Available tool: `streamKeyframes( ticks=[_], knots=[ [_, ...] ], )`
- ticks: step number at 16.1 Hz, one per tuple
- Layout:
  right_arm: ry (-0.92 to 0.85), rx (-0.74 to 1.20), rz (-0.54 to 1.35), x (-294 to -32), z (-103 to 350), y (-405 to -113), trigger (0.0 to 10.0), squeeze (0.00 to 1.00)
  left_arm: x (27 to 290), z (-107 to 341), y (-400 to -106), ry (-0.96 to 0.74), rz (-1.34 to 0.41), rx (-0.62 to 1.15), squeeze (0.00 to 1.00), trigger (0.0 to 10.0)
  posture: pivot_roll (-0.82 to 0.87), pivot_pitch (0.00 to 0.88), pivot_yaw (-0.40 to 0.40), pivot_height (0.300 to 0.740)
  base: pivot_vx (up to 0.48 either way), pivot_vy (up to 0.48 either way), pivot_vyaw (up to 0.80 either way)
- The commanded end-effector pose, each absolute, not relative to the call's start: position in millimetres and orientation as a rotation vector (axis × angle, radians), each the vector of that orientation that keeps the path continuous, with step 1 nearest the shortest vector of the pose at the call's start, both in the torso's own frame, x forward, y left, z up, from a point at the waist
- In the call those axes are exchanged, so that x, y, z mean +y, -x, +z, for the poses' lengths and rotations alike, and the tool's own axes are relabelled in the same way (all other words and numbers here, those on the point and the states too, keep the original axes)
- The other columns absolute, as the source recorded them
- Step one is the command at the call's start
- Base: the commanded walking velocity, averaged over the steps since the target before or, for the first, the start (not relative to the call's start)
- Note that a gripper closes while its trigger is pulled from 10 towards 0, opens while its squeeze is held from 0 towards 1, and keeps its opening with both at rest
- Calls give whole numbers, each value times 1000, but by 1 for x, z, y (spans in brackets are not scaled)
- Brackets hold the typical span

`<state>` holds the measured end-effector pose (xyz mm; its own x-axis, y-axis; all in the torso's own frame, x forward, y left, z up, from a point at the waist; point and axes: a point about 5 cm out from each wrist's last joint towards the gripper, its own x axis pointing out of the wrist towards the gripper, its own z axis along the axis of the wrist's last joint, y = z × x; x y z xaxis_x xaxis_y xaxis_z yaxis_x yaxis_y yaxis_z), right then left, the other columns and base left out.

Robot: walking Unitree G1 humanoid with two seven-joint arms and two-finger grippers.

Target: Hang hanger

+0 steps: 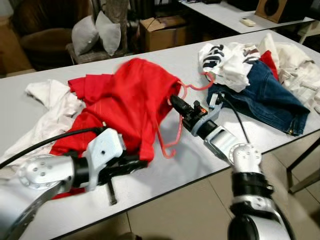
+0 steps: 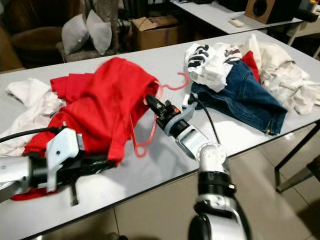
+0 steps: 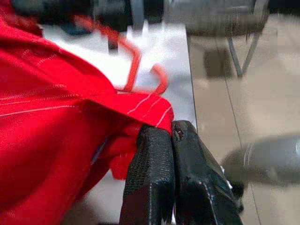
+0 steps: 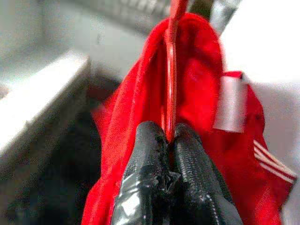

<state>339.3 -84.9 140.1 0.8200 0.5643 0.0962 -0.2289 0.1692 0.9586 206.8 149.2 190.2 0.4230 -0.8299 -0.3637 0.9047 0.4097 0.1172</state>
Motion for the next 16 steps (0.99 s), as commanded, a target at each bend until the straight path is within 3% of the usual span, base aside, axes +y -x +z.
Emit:
streamKeyframes(
  ticks=[1,2,8,12,14,15,16],
  knots=[
    [-1376,246,530,-84,154,-349,10000,0,142,191,-208,-311,-1126,252,0,0,-75,10,50,740,0,0,0],
    [-1446,235,518,-79,158,-353,10000,0,137,188,-210,-312,-1118,241,0,0,-74,11,50,740,0,0,0],
    [-1393,204,439,-64,168,-371,10000,0,115,197,-208,-142,-1195,144,0,0,-70,22,38,740,0,0,0],
    [-1385,212,458,-41,177,-374,10000,0,82,197,-213,-3,-1249,106,0,0,-69,23,35,740,0,0,0],
    [-1349,246,522,-30,179,-371,10000,0,80,197,-234,-38,-1080,65,0,0,-72,20,36,740,0,0,0],
    [-1251,286,601,-25,177,-363,10000,0,89,210,-257,-60,-895,-19,0,0,-80,20,38,740,0,0,0],
    [-1239,293,610,-27,176,-361,10000,0,93,215,-261,-68,-867,-44,0,0,-80,20,38,740,0,0,0]
  ],
)
